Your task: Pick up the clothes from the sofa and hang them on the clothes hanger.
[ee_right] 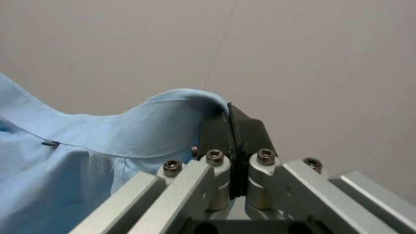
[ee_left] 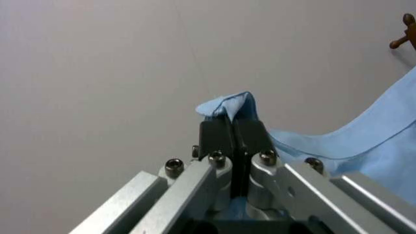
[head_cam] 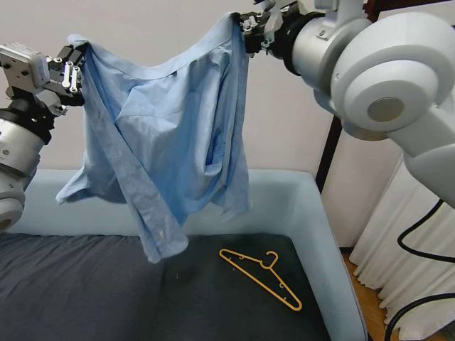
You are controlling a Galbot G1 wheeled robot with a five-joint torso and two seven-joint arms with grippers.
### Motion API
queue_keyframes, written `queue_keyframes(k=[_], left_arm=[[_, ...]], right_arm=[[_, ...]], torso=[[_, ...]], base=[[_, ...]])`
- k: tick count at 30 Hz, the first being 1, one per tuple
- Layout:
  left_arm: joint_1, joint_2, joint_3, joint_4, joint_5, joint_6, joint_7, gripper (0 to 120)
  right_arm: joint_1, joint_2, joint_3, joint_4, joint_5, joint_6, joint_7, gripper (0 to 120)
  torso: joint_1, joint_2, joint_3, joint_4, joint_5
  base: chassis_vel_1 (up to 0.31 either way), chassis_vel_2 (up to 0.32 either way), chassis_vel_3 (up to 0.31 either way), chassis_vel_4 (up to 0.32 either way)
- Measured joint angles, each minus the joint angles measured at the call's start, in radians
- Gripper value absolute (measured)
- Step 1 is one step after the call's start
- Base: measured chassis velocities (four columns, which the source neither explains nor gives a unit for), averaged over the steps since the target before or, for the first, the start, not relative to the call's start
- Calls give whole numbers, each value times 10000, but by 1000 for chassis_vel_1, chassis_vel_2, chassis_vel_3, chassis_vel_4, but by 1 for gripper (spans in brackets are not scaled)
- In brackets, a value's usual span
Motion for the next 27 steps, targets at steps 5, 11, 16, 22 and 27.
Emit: queue_keyframes(k=[5, 11, 16, 22, 27], left_arm=[[8, -207, 269, 322, -309, -516, 782, 0], [393, -642, 784, 726, -399, -988, 1703, 0], [567, -1953, 2300, 1882, 568, -1262, 2163, 0], [803, -3679, 3758, 3082, 1964, -1344, 1912, 0], [1313, -4805, 3983, 4351, 3023, -1478, 1718, 0]], right_arm=[[13, 103, -92, 121, 244, -106, 285, 0], [-1488, 186, -110, 582, 424, -124, 945, 0], [-4447, 55, -9, 964, -660, -128, 1289, 0], [-7724, 1083, -12, -110, -2487, 425, 979, 0], [-9292, 2344, -37, -1390, -4101, 930, 467, 0]], torso=[[2, -1, 0, 3, -6], [0, 1, 0, 5, 1], [3, -2, 3, 1, -8], [4, -1, 2, -5, -2], [3, -2, 0, 4, -5]], base=[[0, 0, 0, 0], [0, 0, 0, 0], [0, 0, 0, 0], [0, 0, 0, 0], [0, 0, 0, 0]])
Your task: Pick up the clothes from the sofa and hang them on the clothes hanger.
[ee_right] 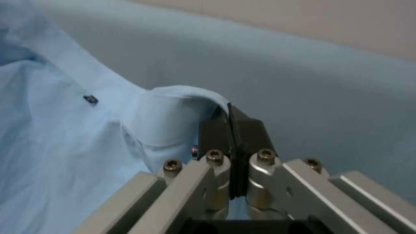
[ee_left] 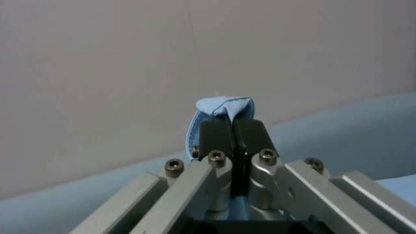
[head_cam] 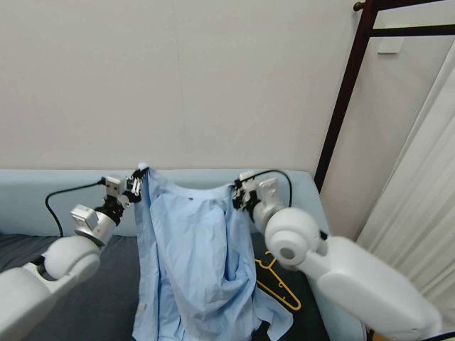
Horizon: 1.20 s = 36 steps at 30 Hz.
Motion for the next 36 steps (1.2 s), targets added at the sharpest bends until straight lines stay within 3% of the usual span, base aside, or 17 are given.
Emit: queue_keyframes(k=[2, 4, 7, 11, 23, 36], left_arm=[[437, -766, -108, 643, 657, -50, -302, 0], [511, -958, -146, 751, 790, -40, -408, 0], [628, -1842, -262, 1162, 1287, 110, -910, 0], [614, -2311, -291, 1417, 1487, 206, -1049, 0], [823, -2906, -148, 1909, 2014, 271, -1134, 0], [639, -3136, 162, 2070, 2122, 334, -1140, 0]], right_arm=[[-795, 711, -182, -1345, -1845, 587, -871, 0], [-907, 840, -189, -1633, -2242, 742, -1029, 0], [-1284, 1344, -135, -3384, -4380, 1646, -1919, 0], [-1286, 1418, 8, -4734, -5477, 2248, -2474, 0], [-1456, 1991, 383, -6185, -4821, 3404, -3308, 0], [-2300, 275, 600, -4669, -4871, 3527, -5128, 49]], torso=[[0, 0, 1, 5, 1], [0, 0, 0, 2, 4], [-2, 0, 0, -2, 2], [-2, 0, 0, -9, 4], [-2, 0, 0, 0, 5], [-2, 0, -1, 1, 6]], base=[[0, 0, 0, 0], [0, 0, 0, 0], [0, 0, 0, 0], [0, 0, 0, 0], [0, 0, 0, 0], [0, 0, 0, 0]])
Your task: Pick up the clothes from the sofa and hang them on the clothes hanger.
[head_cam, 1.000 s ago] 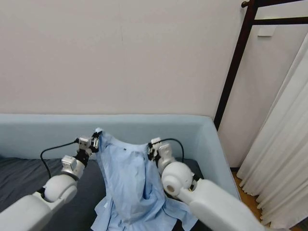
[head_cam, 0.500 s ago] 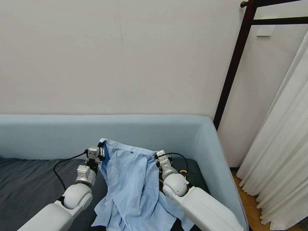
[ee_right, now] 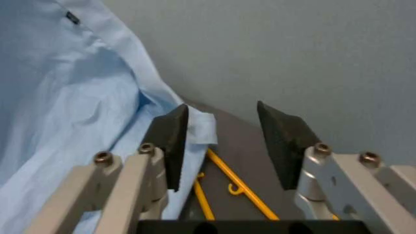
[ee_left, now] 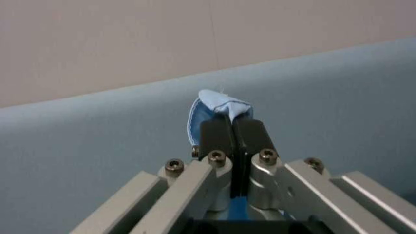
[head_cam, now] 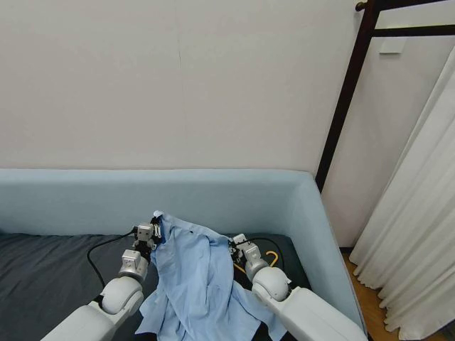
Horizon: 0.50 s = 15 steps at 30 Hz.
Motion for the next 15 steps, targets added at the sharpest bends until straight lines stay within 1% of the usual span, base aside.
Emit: queue_keyframes(k=[1, 2, 4, 6, 7, 9, 10, 12, 13, 15], left_arm=[[0, 0, 0, 0, 0, 0, 0, 0], [-6, -18, 47, -1, 17, 0, -2, 0], [0, -31, 133, -39, 92, 1, -5, 0], [43, -32, 193, -104, 168, -17, -2, 0], [43, -32, 193, -104, 168, -17, -2, 0], [102, -26, 229, -180, 191, -51, 14, 0], [119, -22, 238, -201, 191, -67, 14, 0], [167, 23, 293, -296, 188, -121, 27, 0], [167, 23, 293, -296, 188, -121, 27, 0], [212, 102, 330, -395, 176, -154, 39, 0]], right_arm=[[0, 0, 0, 0, 0, 0, 0, 49], [-143, -161, 208, 124, 103, -161, -144, 52], [-432, -510, 591, 176, 381, -605, -507, 62], [-649, -822, 990, -162, 555, -887, -1078, 71], [-649, -822, 990, -162, 555, -887, -1078, 71], [-815, -889, 1476, -737, 560, -1014, -1776, 79], [-839, -860, 1675, -977, 559, -1052, -1981, 81], [-824, -721, 2202, -1794, 448, -1084, -2571, 92], [-824, -721, 2202, -1794, 448, -1084, -2571, 92], [-778, -688, 2372, -2518, 146, -937, -3016, 98]], torso=[[0, 0, 0, 0, 0], [0, 0, -1, -1, 0], [0, 0, 0, -5, 1], [-1, 2, -1, -7, -3], [-1, 2, -1, -7, -3], [0, 1, 1, -9, 2], [0, 1, 0, -9, 2], [-1, 2, 0, -3, -3], [-1, 2, 0, -3, -3], [0, 0, 1, -1, 1]], base=[[0, 0, 0, 0], [0, 0, 0, 0], [0, 0, 0, 0], [0, 0, 0, 0], [0, 0, 0, 0], [0, 0, 0, 0], [0, 0, 0, 0], [0, 0, 0, 0], [0, 0, 0, 0], [0, 0, 0, 0]])
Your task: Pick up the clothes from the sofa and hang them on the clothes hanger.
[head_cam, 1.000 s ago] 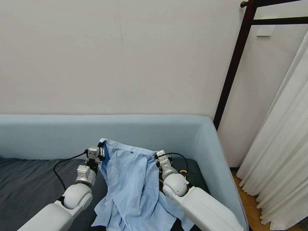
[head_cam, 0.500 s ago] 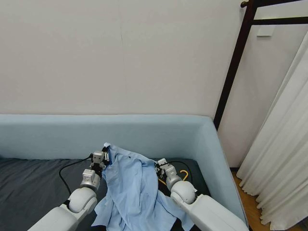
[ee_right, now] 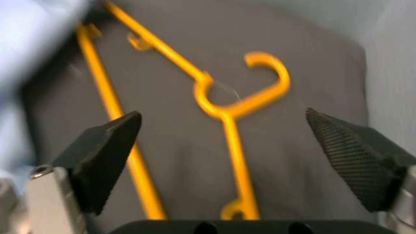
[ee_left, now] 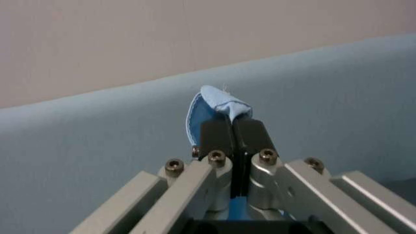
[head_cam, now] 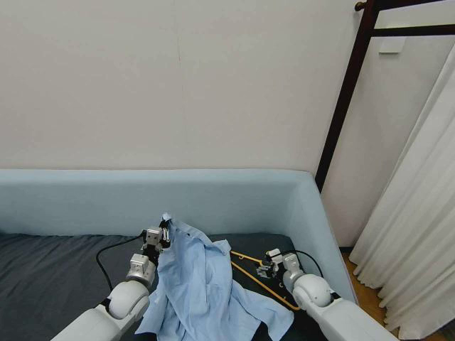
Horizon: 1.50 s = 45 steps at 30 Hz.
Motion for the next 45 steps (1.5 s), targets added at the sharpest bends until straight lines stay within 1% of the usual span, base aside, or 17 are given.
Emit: queue_keyframes(k=[3, 6, 9, 11, 13, 15, 18, 19, 22, 24, 26, 29, 30, 34, 35, 37, 45], left_arm=[[83, 41, 10, -138, -6, -39, 21, 0], [151, 12, -17, -173, -5, -52, 35, 0], [234, -24, -46, -183, 4, -79, 43, 0], [310, -36, -59, -197, 29, -100, 42, 0], [391, -18, -93, -259, 40, -106, 44, 0], [421, 2, -118, -286, 41, -106, 43, 0], [486, 27, -185, -332, 40, -107, 40, 0], [486, 27, -185, -332, 40, -107, 40, 0], [558, 44, -227, -379, 35, -107, 26, 0], [593, 22, -238, -397, 28, -108, 3, 0], [604, 4, -238, -401, 28, -107, -1, 0], [638, -37, -240, -452, 27, -107, -10, 0], [638, -37, -240, -452, 27, -107, -10, 0], [690, -40, -285, -493, 27, -100, -16, 0], [690, -40, -285, -493, 27, -100, -16, 0], [737, -40, -327, -506, 28, -96, -17, 0], [801, -41, -379, -536, 41, -82, -18, 0]], right_arm=[[46, -40, 24, -833, -473, 382, -737, 100], [81, 26, 70, -1181, -862, 660, -1083, 100], [152, 186, 98, -1323, -1095, 757, -1191, 100], [248, 381, 94, -1574, -1225, 783, -1197, 97], [360, 576, 132, -1981, -1305, 862, -1202, 88], [389, 638, 170, -2144, -1300, 872, -1216, 86], [428, 803, 265, -2577, -1299, 879, -1276, 72], [428, 803, 265, -2577, -1299, 879, -1276, 72], [439, 925, 394, -2887, -1154, 843, -1410, 58], [436, 937, 404, -2870, -950, 678, -1423, 50], [436, 937, 403, -2851, -900, 645, -1428, 47], [442, 927, 362, -2818, -814, 552, -1453, 32], [442, 927, 362, -2818, -814, 552, -1453, 32], [465, 935, 357, -2882, -761, 421, -1531, 12], [465, 935, 357, -2882, -761, 421, -1531, 12], [463, 959, 414, -2902, -535, 308, -1538, 5], [346, 988, 563, -2664, 117, 170, -1137, 4]], torso=[[0, 0, 0, -5, -2], [0, 0, 0, -8, -2], [0, 1, -1, -5, -4], [-1, 1, 0, 2, -3], [0, 1, 0, 1, -3], [0, 1, 0, 0, -3], [0, 0, 0, -5, -3], [0, 0, 0, -5, -3], [0, 0, -1, -4, -3], [0, 1, -1, -2, -3], [0, 1, 0, -2, -3], [0, 0, 0, -3, -3], [0, 0, 0, -3, -3], [0, 0, -1, -2, -4], [0, 0, -1, -2, -4], [0, 1, 0, -3, -4], [0, 0, 1, -5, -3]], base=[[0, 0, 0, 0], [0, 0, 0, 0], [0, 0, 0, 0], [0, 0, 0, 0], [0, 0, 0, 0], [0, 0, 0, 0], [0, 0, 0, 0], [0, 0, 0, 0], [0, 0, 0, 0], [0, 0, 0, 0], [0, 0, 0, 0], [0, 0, 0, 0], [0, 0, 0, 0], [0, 0, 0, 0], [0, 0, 0, 0], [0, 0, 0, 0], [0, 0, 0, 0]])
